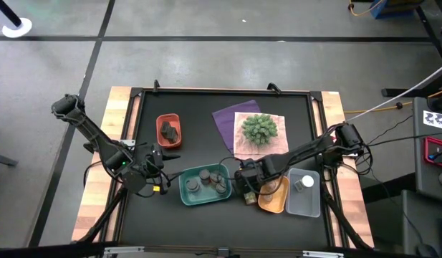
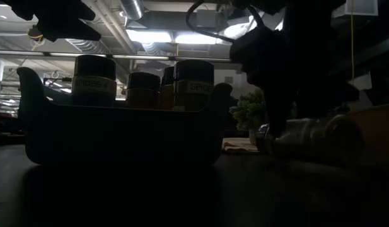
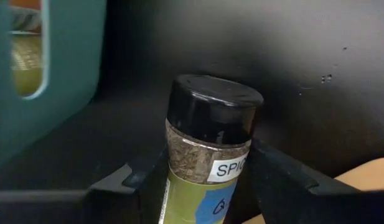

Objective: Sort spices by type
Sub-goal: Put the green seasoning bottle into the blue bin

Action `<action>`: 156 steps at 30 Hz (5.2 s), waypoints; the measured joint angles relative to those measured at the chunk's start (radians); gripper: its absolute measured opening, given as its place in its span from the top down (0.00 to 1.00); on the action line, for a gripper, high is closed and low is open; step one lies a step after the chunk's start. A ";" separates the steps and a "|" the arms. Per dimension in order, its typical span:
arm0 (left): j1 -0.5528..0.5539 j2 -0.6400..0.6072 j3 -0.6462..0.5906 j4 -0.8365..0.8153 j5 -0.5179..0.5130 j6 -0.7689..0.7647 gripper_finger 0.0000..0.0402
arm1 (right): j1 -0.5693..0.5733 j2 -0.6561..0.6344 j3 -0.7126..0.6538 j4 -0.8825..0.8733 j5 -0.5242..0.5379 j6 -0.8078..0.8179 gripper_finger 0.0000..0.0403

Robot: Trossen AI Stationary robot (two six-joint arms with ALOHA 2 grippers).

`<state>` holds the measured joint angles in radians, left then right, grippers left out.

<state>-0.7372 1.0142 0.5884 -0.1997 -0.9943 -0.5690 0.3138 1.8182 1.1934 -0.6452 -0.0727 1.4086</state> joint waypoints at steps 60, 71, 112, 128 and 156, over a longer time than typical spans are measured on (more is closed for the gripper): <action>0.026 0.150 0.000 0.255 -0.004 0.028 0.29 | 0.184 0.158 0.001 1.282 0.709 -1.363 0.50; 0.058 0.269 0.000 0.378 0.010 0.053 0.29 | 0.183 0.231 0.000 1.322 0.735 -1.415 0.50; 0.059 0.360 -0.002 0.472 0.079 0.046 0.29 | 0.131 0.230 0.000 1.207 0.618 -1.413 0.50; 0.057 0.360 0.001 0.418 0.081 0.044 0.29 | 0.129 0.230 0.000 1.193 0.605 -1.381 0.50; 0.056 0.360 0.001 0.391 0.101 0.106 0.29 | 0.130 0.228 0.002 1.137 0.551 -1.324 0.29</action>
<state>-0.6807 1.3746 0.5892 0.1909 -0.8928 -0.4629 0.4438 2.0461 1.1954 0.4919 0.4782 0.0849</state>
